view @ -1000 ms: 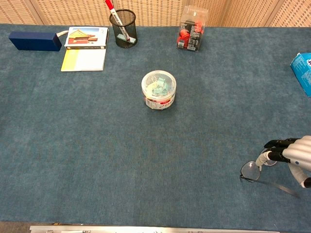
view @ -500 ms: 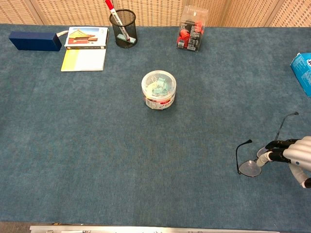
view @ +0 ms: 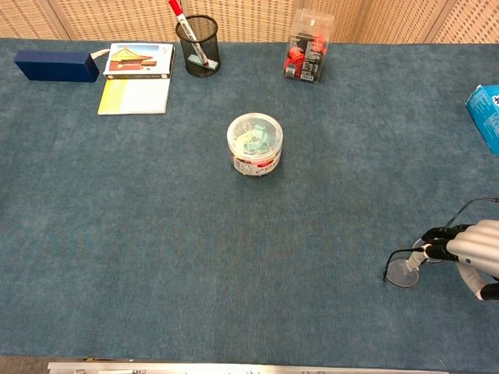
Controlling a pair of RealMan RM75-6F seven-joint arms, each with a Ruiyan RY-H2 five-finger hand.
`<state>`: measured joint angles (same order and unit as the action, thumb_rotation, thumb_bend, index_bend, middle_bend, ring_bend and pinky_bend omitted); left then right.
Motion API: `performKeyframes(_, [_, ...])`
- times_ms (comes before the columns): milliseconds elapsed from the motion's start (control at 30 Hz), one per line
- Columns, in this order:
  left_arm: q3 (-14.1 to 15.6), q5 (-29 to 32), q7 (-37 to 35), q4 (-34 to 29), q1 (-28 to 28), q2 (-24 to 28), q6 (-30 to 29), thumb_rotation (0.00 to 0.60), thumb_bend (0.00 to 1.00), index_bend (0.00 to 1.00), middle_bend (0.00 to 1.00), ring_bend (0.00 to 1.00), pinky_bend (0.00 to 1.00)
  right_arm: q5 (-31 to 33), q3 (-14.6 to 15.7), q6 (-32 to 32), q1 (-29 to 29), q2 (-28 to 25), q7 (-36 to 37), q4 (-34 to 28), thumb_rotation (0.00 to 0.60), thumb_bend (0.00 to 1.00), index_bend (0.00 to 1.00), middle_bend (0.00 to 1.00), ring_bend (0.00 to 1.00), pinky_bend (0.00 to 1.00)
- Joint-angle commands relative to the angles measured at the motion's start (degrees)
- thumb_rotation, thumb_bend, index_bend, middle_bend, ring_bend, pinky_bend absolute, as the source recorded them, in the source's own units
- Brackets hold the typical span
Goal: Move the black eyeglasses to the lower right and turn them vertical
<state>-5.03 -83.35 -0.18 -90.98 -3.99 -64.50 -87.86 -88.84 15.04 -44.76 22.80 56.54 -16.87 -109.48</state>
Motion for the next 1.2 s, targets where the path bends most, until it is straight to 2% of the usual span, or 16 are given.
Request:
performKeyframes(33, [0.0, 0.0, 0.0, 0.0, 0.0, 0.0, -0.1, 0.600, 0.38, 0.47, 0.54, 0.40, 0.53, 0.7, -0.2, 0.3, 0.0, 0.3, -0.6, 0.2, 0.600, 1.00, 0.24, 0.28, 0.11, 0.21])
performKeyframes(633, [0.0, 0.1, 0.1, 0.0, 0.0, 0.0, -0.1, 0.600, 0.38, 0.47, 0.54, 0.40, 0.53, 1.7, 0.0, 0.1, -0.2, 1.0, -1.9, 0.6, 0.600, 1.00, 0.24, 0.28, 0.11, 0.21])
performKeyframes(1200, [0.0, 0.2, 0.7, 0.1, -0.2, -0.2, 0.3, 0.600, 0.38, 0.48, 0.54, 0.40, 0.53, -8.2, 1.6, -7.2, -1.4, -5.2, 3.5, -4.2, 0.600, 1.00, 0.25, 0.29, 0.11, 0.21])
